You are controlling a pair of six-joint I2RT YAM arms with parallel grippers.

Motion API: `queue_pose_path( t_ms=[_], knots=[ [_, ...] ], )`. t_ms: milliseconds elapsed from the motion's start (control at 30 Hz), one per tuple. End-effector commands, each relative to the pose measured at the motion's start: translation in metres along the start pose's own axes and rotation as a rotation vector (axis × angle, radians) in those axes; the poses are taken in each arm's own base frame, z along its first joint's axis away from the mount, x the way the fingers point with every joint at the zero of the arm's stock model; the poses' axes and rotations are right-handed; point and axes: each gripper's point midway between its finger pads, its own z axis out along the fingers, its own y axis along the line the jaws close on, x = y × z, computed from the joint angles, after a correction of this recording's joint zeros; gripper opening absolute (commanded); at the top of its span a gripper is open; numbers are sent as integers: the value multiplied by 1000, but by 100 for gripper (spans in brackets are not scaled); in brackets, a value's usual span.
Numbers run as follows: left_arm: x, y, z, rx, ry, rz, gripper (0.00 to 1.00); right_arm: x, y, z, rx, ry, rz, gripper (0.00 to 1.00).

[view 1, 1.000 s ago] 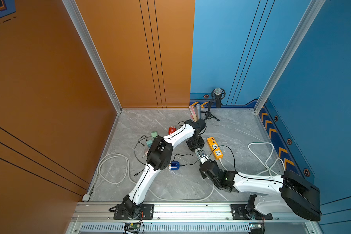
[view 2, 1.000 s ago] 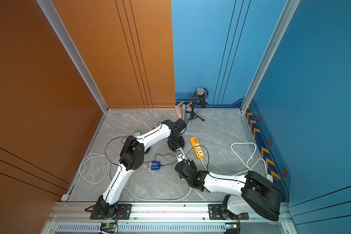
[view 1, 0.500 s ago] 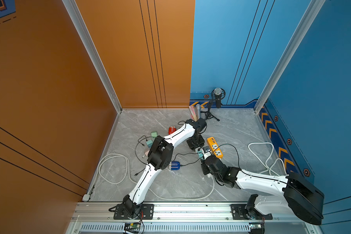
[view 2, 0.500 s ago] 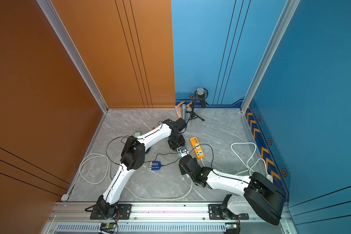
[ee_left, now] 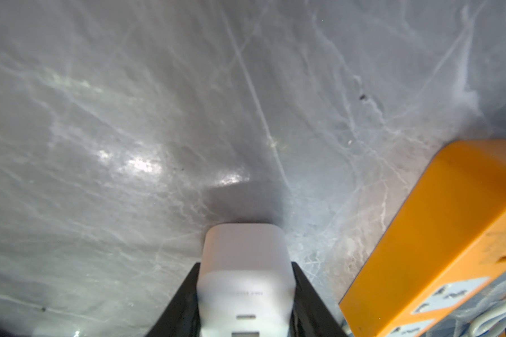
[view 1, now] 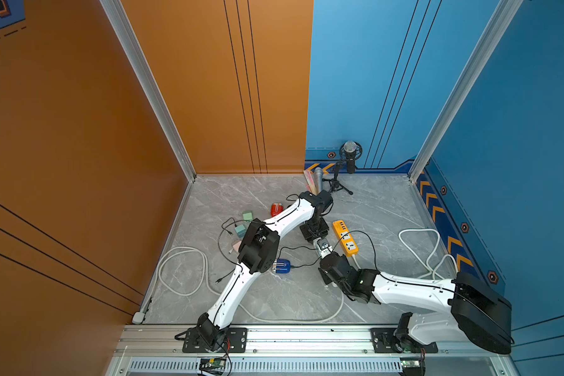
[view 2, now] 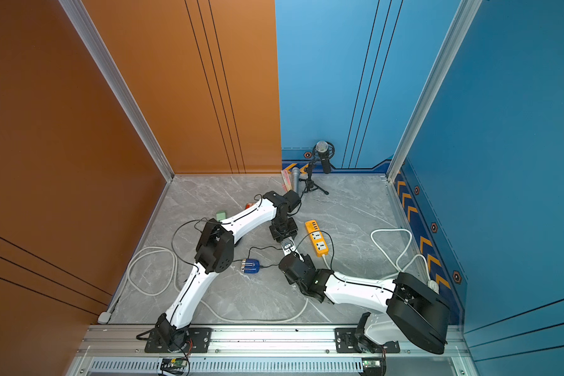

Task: Unplug the electric shaver
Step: Remove the plug from the socket.

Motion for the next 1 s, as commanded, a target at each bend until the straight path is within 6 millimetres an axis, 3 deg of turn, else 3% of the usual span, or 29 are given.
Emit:
queue_pose_path(
  t_ms=[0, 167, 333, 633, 967],
  knots=[
    [12, 4, 29, -49, 28, -2, 26, -39, 6, -8, -19, -107, 32, 15],
    [12, 5, 27, -56, 19, -2, 26, -44, -2, -7, -170, -73, 275, 16],
    [13, 3, 28, -56, 18, 1, 26, -42, -8, -4, -257, -45, 379, 16],
    [15, 3, 31, -60, 21, 1, 26, -46, 5, -4, -315, -49, 337, 15],
    [17, 3, 33, -62, 29, -4, 26, -43, -3, -7, -22, -94, 58, 13]
  ],
)
